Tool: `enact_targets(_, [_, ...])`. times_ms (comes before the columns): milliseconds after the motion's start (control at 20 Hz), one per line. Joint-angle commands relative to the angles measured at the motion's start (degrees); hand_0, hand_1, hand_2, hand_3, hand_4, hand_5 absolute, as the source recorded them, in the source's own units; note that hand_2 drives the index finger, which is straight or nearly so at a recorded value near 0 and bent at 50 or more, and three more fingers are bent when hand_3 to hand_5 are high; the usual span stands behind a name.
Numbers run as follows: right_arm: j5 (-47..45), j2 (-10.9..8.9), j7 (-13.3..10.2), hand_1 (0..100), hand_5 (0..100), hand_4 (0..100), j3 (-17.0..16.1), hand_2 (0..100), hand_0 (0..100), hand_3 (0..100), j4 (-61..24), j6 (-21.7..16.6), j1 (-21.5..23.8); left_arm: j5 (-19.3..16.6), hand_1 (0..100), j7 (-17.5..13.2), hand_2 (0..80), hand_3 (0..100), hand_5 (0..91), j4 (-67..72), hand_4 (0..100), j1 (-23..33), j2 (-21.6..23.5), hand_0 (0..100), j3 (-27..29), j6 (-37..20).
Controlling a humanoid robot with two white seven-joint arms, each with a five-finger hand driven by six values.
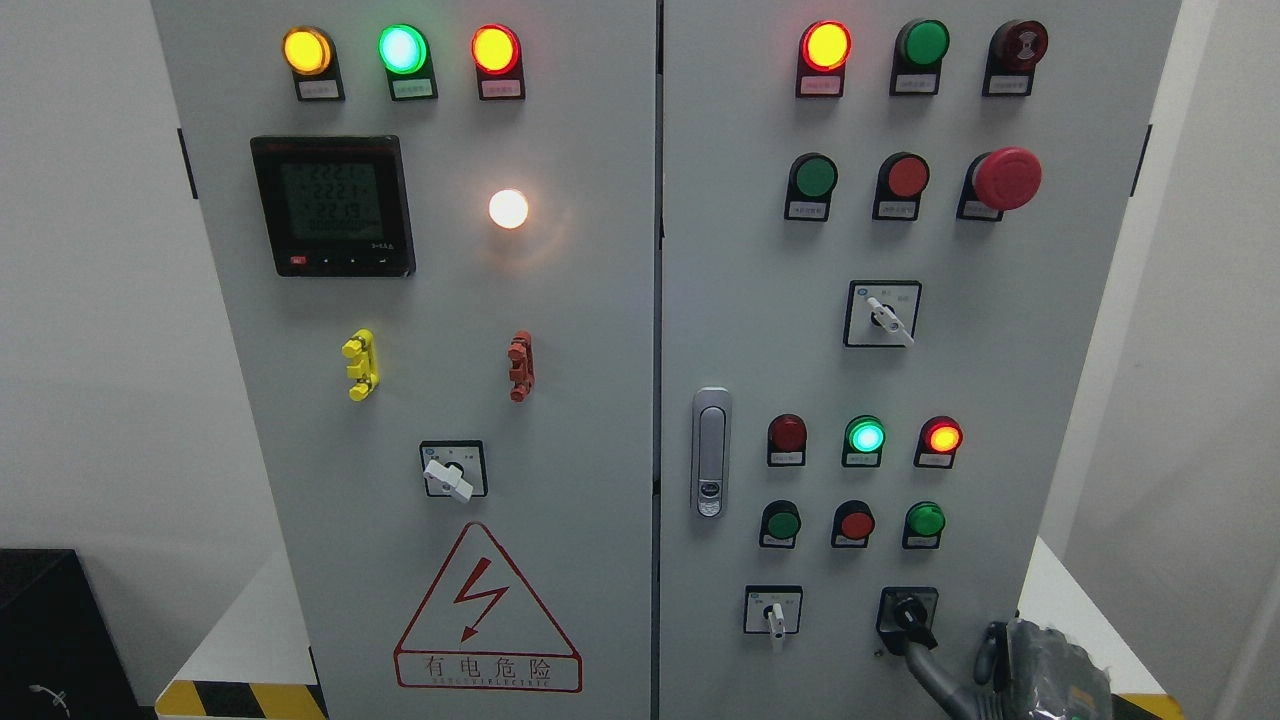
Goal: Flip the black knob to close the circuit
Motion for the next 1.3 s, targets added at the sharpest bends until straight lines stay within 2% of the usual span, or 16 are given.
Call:
enact_targets(0, [-0.17, -0.04, -0.06, 22, 81, 79, -0.66, 82, 0, 96, -0.17, -0.05, -0.03, -1.23, 56, 0.28, 0.0, 0, 0.0, 1.23, 0, 0.00, 0.00, 12, -1.14, 0.04])
enact_targets(1250, [-0.35, -0.04, -0.06, 21, 81, 79, -0.58, 82, 0, 96, -0.44, -0.31, -0.29, -1.23, 56, 0.19, 0.0, 0, 0.0, 1.23, 0, 0.00, 0.00, 12, -1.14, -0.05])
